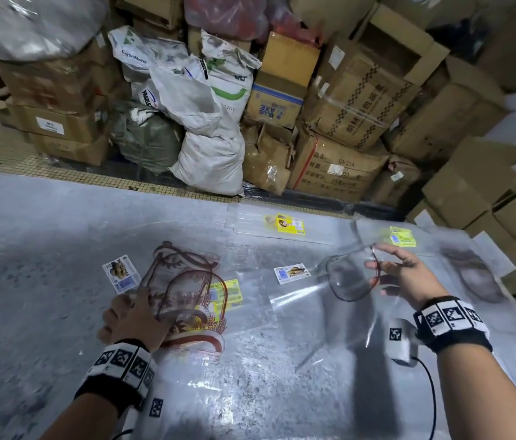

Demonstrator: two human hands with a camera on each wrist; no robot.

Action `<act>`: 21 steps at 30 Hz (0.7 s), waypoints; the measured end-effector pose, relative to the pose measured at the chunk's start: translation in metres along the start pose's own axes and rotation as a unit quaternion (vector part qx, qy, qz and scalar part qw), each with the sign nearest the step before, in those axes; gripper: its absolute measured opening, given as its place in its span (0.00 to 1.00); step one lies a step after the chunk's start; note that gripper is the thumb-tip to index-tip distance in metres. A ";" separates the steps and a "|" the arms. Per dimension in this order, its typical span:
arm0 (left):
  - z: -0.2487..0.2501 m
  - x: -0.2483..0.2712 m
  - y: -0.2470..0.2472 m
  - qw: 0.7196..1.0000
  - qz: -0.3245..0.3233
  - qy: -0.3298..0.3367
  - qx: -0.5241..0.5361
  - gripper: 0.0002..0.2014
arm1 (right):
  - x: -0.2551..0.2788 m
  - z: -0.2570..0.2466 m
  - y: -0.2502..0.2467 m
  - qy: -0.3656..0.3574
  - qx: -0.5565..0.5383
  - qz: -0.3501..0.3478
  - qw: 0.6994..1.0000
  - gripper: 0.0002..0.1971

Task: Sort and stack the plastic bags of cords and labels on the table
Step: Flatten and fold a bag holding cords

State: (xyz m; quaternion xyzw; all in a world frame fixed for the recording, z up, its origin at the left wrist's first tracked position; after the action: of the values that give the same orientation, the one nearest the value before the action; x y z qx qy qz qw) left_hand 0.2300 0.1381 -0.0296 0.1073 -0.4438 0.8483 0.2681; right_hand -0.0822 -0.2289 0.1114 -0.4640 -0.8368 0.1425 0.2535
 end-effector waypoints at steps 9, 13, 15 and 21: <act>0.003 -0.010 -0.005 1.000 0.015 -0.023 -0.013 0.43 | 0.037 -0.101 0.020 -0.183 -0.110 -0.033 0.976 0.29; -0.001 -0.022 -0.004 0.997 -0.012 -0.038 0.067 0.38 | 0.043 -0.121 0.078 -0.193 -0.158 -0.142 0.958 0.31; -0.008 -0.035 -0.003 0.992 -0.038 -0.036 0.114 0.42 | 0.043 -0.121 0.108 -0.181 -0.236 -0.185 0.937 0.33; -0.001 -0.025 -0.016 0.965 -0.077 -0.004 0.249 0.15 | 0.039 -0.042 0.215 0.033 -0.264 -0.206 0.942 0.27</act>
State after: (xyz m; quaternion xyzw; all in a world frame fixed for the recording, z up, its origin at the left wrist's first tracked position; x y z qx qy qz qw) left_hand 0.2597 0.1373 -0.0293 0.2079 -0.2102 0.9085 0.2953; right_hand 0.0757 -0.0818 0.0554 -0.3363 -0.9128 -0.1540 0.1731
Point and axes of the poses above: each hand's wrist, its own x-axis away from the middle knuckle, its own y-axis out of the palm, z = x × y, the point moved 4 cm from there along -x, towards the middle knuckle, and after that the axes turned 11 degrees about x, right-handed, at the moved point
